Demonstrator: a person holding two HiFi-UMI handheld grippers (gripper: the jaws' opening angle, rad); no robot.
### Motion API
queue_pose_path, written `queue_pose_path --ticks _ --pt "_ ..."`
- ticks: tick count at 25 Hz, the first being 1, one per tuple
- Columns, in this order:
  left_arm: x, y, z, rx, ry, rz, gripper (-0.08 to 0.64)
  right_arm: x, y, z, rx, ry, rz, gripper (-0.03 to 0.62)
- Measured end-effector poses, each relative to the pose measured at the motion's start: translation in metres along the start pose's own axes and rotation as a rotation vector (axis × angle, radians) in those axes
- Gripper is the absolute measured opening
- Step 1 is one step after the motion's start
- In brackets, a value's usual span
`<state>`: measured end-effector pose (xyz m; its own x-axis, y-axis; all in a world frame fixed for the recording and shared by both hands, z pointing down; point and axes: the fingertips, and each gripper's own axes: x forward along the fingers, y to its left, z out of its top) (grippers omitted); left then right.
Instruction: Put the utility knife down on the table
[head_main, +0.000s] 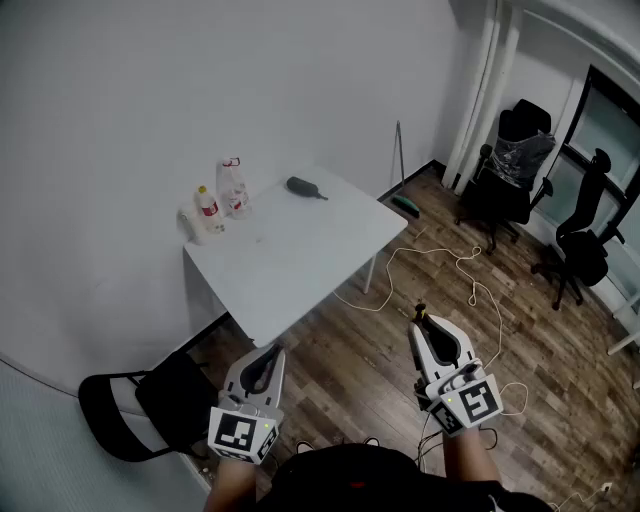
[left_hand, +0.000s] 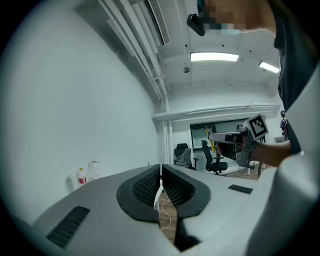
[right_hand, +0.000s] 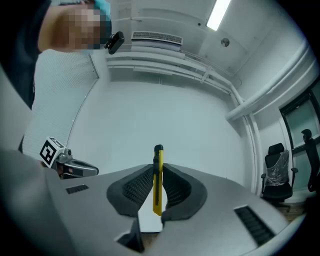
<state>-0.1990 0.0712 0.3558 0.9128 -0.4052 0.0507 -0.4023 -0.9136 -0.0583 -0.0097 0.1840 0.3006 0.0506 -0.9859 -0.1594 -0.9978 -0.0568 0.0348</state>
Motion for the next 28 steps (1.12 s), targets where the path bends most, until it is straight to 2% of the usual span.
queue_pose_path --ticks 4,13,20,23,28 --pt "0.001 -0.004 0.004 0.005 -0.01 -0.011 0.031 0.001 0.003 0.008 0.031 -0.031 0.02 0.071" --pt "-0.005 -0.017 0.007 0.01 -0.011 -0.03 0.031 -0.011 0.003 0.008 0.039 -0.016 -0.001 0.07" --pt "-0.007 -0.025 0.003 -0.002 0.013 -0.028 0.031 -0.022 0.003 0.001 -0.006 -0.002 0.018 0.071" --pt "-0.008 -0.031 0.001 -0.033 0.029 -0.037 0.031 -0.028 0.0 -0.002 0.025 -0.011 0.016 0.071" --pt "0.005 -0.052 0.005 -0.041 0.034 0.011 0.031 -0.045 -0.027 -0.009 0.099 -0.01 0.042 0.071"
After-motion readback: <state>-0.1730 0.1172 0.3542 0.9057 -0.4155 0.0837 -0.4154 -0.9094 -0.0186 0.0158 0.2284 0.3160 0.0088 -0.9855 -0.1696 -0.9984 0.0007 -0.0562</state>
